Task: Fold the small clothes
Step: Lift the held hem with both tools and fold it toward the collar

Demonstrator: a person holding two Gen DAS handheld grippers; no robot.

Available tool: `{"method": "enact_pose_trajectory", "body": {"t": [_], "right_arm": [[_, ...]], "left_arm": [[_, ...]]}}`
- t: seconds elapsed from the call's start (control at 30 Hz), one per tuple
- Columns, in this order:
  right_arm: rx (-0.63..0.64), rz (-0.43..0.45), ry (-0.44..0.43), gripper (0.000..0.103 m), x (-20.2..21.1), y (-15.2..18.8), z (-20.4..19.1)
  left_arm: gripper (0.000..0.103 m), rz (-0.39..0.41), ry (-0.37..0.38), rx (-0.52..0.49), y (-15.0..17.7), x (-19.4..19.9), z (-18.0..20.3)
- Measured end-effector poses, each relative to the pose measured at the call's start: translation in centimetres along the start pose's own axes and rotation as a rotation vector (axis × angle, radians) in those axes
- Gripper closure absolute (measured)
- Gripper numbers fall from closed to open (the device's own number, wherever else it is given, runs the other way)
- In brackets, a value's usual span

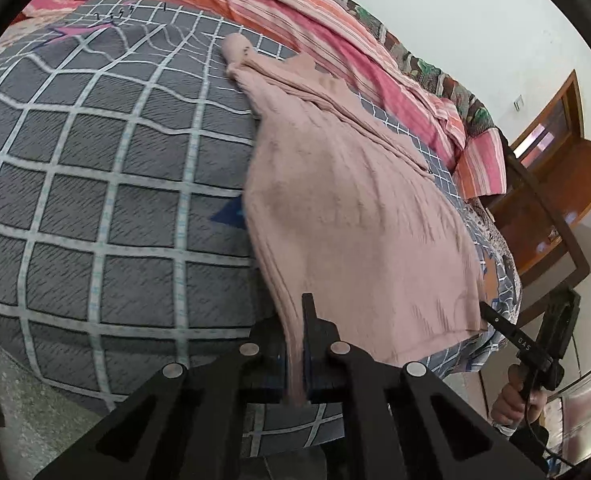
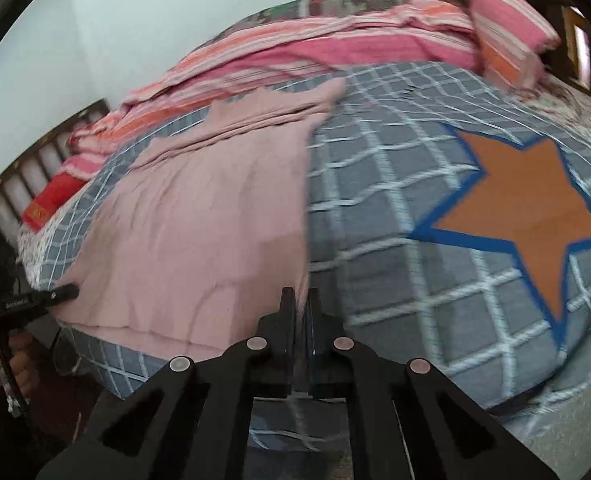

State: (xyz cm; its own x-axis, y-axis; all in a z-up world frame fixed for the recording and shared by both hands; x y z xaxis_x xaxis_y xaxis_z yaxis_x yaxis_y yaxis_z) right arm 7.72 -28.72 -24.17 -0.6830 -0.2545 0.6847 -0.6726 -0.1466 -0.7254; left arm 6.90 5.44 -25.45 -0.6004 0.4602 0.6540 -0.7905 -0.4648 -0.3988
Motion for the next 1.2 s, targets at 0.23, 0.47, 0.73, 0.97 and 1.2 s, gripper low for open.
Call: {"method": "enact_pose_trajectory", "body": {"t": [0.23,0.47,0.73,0.97,1.2], "right_arm": [[-0.108,-0.002,-0.045,0.099,0.6,0.7,1.9],[-0.061,0.022,-0.117,0.044,0.6,-0.7,-1.3],[0.042,-0.069,0.004,0.044,-2.7,-0.4,-3.7],[0.041,-0.061,-0.030,0.092,-2.6,-0.1,-3.1],[-0.054,-0.065,-0.113,0.087,-2.6,0.1,-2.4]], "left_arm": [[0.096,-0.050,0.033,-0.012,1.0,-0.3,0.7],[0.095,-0.082,0.056,-0.033,1.6,-0.5,1.5],[0.092,-0.091,0.060,-0.020,1.7,-1.2,1.7],[0.093,-0.071,0.074,-0.015,1.6,-0.7,1.2],[0.093,-0.087,0.094,0.006,1.5,-0.8,1.1]]}}
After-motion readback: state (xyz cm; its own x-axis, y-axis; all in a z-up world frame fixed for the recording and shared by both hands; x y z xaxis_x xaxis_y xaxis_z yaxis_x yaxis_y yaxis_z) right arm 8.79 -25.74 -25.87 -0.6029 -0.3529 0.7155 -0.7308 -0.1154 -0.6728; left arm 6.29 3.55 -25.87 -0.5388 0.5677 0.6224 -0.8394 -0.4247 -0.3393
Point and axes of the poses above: each gripper's, at about its wrist camera, not at the fingertips, and x roughly against the way its jaws point, z to its right, y to its underside, the point moved 9 cm from there along -x, roughly the way its jaws point, and after that the axes turned 13 degrees about x, right-handed, at the moved point
